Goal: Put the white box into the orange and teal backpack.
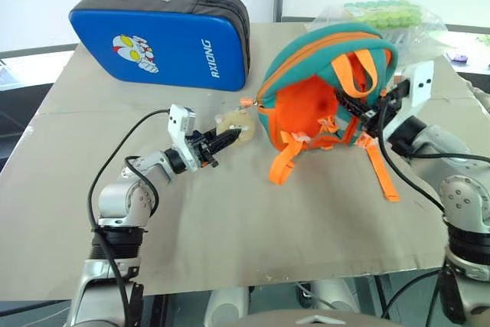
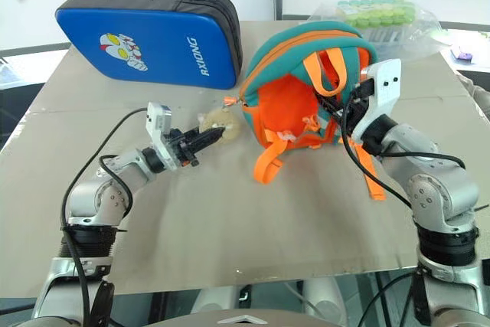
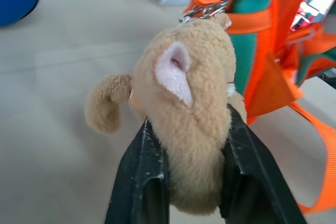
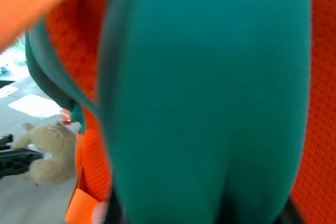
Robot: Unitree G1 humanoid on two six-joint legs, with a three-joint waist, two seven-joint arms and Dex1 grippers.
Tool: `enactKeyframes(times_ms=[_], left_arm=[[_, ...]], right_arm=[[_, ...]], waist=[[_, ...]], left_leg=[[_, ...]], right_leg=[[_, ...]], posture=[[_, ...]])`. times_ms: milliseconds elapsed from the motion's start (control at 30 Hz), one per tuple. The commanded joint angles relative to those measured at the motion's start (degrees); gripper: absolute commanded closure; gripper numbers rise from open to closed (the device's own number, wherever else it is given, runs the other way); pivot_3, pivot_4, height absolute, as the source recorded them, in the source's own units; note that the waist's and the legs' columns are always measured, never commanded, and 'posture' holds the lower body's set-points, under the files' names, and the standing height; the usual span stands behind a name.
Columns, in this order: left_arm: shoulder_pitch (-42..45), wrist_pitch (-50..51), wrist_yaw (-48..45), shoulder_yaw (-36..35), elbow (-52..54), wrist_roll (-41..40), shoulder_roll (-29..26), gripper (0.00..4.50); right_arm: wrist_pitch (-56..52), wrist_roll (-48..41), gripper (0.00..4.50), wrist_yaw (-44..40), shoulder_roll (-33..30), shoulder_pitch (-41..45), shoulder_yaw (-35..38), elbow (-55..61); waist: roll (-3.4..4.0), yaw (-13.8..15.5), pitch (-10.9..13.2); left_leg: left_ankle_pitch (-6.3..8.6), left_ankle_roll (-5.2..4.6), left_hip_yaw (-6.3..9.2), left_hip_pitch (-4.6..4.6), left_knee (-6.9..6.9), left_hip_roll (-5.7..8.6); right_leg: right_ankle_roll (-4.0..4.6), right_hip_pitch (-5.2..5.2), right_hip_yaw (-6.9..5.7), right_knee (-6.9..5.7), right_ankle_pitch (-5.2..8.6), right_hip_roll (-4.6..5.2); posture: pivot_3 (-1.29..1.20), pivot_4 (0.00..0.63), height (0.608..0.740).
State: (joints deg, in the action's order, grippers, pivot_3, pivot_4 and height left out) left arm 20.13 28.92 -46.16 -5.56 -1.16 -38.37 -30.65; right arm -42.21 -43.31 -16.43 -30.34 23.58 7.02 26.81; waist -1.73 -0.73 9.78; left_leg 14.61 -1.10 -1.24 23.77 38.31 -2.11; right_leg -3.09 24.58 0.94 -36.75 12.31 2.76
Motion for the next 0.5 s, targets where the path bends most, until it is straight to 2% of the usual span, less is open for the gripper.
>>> enactKeyframes(times_ms=[33,100,133,167,267,333,500], left_arm=[[-4.44,-0.10,-2.04,-4.10,10.70,-1.56,-3.69,1.52],[-8.47,1.41,-2.68,-5.36,15.17,-2.61,-5.57,0.71],[-9.96,1.77,-3.06,-5.79,16.63,-3.03,-6.20,0.11],[-11.27,1.70,-3.34,-6.13,17.69,-3.16,-6.65,0.01],[-14.98,0.88,-3.26,-7.37,20.08,-2.49,-7.27,0.01],[-19.15,-1.87,-5.18,-7.67,21.61,-0.25,-8.40,0.01],[-28.35,-3.67,-5.64,-11.34,25.80,-1.20,-8.27,0.01]], right_arm=[[-2.80,-4.63,1.59,-11.94,-10.46,-5.23,3.31,9.09],[-4.19,-6.76,0.74,-17.63,-16.25,-9.81,5.94,11.25],[-4.24,-7.15,0.19,-19.61,-18.39,-11.77,6.87,11.74],[-3.92,-7.31,0.04,-20.79,-19.55,-13.43,7.92,11.92],[-2.37,-6.11,0.04,-21.15,-20.79,-17.47,11.68,11.32],[-0.15,-4.27,0.04,-24.97,-22.34,-22.45,15.38,12.12],[3.72,-1.67,0.04,-30.73,-22.09,-33.90,23.45,12.73]], waist=[[-0.01,0.11,0.00],[0.00,0.11,0.00],[-0.01,0.12,0.00],[-0.01,0.15,0.00],[-0.02,0.19,-0.01],[-0.02,0.23,-0.01],[-0.04,0.38,-0.04]], left_leg=[[0.00,0.00,0.01,0.03,-0.01,-0.01],[0.01,0.00,0.03,0.04,-0.03,-0.02],[0.02,-0.01,0.05,0.03,-0.10,-0.04],[0.02,-0.01,0.06,0.01,-0.12,-0.04],[0.02,-0.01,0.02,-0.01,-0.07,-0.03],[0.02,-0.02,0.01,-0.02,-0.02,-0.02],[0.02,-0.01,-0.01,-0.19,0.03,-0.04]], right_leg=[[0.00,0.00,-0.01,0.03,0.01,0.01],[-0.01,0.00,-0.02,0.07,0.01,0.02],[-0.01,-0.02,-0.01,0.15,0.02,0.04],[-0.02,-0.04,-0.01,0.17,0.03,0.05],[-0.02,-0.11,-0.05,0.20,0.02,0.04],[-0.02,-0.12,-0.05,0.20,0.03,0.02],[0.20,-0.28,-0.04,0.19,0.17,0.02]], posture=[[0.00,0.150,0.740],[0.00,0.150,0.740],[0.00,0.150,0.740],[0.00,0.150,0.740],[0.00,0.150,0.740],[0.00,0.150,0.740],[0.00,0.150,0.740]])
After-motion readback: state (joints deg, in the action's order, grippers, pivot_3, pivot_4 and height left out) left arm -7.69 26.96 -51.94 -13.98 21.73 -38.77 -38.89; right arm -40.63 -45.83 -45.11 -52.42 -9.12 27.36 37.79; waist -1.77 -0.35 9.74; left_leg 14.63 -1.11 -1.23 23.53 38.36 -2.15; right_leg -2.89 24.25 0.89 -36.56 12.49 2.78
